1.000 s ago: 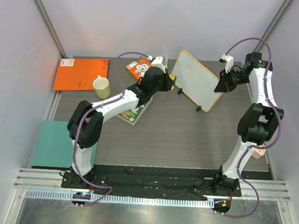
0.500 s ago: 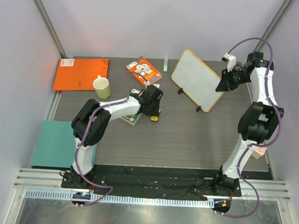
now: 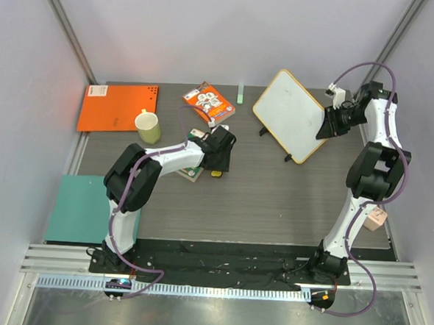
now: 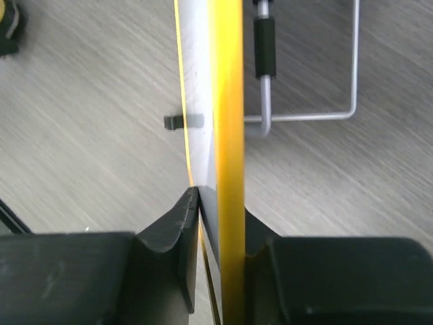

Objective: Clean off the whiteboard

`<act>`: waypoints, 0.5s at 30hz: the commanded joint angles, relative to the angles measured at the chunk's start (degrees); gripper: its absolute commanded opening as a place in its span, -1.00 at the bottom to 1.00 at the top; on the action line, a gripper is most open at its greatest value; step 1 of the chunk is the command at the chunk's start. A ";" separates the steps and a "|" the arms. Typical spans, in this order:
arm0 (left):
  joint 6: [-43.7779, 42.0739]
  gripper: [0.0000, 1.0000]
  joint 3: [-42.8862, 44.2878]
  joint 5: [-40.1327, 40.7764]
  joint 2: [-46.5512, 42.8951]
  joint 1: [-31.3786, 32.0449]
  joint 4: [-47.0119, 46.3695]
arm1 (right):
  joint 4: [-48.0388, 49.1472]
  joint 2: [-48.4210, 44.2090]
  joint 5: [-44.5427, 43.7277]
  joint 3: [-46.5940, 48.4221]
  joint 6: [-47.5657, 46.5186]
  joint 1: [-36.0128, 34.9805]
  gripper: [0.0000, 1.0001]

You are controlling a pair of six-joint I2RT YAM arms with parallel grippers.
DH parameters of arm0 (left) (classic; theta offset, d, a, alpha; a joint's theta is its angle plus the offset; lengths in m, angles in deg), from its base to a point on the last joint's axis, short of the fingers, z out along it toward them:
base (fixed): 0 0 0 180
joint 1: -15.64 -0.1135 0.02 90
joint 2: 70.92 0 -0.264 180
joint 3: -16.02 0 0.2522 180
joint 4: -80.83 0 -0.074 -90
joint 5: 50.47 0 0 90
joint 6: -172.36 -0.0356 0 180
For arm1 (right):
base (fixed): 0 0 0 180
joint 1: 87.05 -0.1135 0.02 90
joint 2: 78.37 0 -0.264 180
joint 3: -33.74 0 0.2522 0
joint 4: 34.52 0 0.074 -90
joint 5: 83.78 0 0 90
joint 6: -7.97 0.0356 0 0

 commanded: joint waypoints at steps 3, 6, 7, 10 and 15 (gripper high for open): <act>-3.42 0.16 -2.27 3.75 -2.06 0.86 -0.18 | -16.60 7.18 -12.75 -2.73 -4.76 -1.38 -0.43; -4.66 0.27 -2.89 3.40 -2.51 1.04 -1.06 | -16.51 7.36 -12.13 -1.32 -5.12 -1.03 -0.28; -5.01 0.28 -2.55 3.57 -2.42 1.04 -0.89 | -16.51 7.36 -11.61 -0.97 -5.38 -1.03 -0.25; -5.01 0.29 -1.84 4.19 -1.37 1.04 0.43 | -16.51 7.53 -10.90 0.78 -5.56 -0.94 -0.21; -4.84 0.31 -1.14 5.86 0.48 1.57 1.93 | -16.51 6.31 -10.55 1.67 -6.17 -0.94 -0.11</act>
